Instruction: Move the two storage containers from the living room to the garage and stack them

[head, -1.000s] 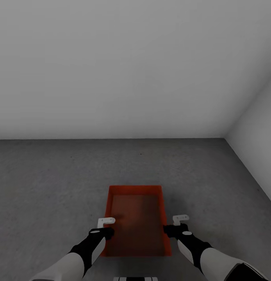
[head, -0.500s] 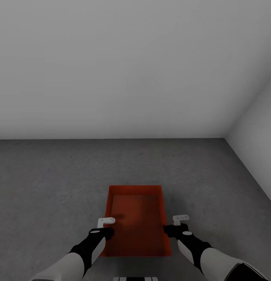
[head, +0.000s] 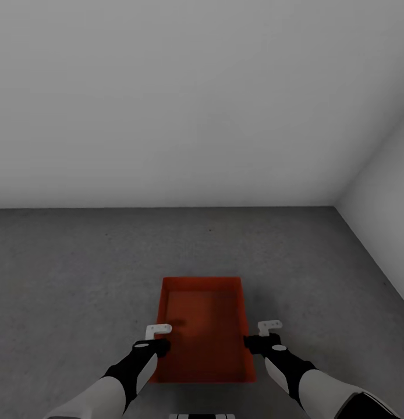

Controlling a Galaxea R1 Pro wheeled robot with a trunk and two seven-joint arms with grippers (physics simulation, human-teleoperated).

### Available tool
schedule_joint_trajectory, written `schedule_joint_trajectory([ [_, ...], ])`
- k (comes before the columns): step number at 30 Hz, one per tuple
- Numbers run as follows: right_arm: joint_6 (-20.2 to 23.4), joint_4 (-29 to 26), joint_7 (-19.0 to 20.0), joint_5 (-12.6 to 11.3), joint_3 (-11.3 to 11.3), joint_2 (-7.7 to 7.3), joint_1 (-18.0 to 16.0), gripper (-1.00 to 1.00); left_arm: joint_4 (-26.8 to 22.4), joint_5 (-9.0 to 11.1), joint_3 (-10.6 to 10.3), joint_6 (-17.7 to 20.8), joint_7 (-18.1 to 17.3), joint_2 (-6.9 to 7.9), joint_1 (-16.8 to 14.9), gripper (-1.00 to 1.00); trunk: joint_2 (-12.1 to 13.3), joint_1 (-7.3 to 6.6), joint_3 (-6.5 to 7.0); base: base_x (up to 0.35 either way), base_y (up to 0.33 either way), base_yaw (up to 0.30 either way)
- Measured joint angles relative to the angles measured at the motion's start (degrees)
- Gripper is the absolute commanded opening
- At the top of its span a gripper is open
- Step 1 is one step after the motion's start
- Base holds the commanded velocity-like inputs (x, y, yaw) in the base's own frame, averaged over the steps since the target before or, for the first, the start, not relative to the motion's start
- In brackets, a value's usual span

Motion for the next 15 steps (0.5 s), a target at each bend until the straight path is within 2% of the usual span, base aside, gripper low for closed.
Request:
schedule_joint_trajectory([
  [15,0.0,0.0,0.0,0.0,0.0,0.0,0.0,1.0,0.0,0.0,0.0,0.0,0.2,0.0,0.0,1.0,6.0,-3.29,2.69,0.0,0.0,0.0],
])
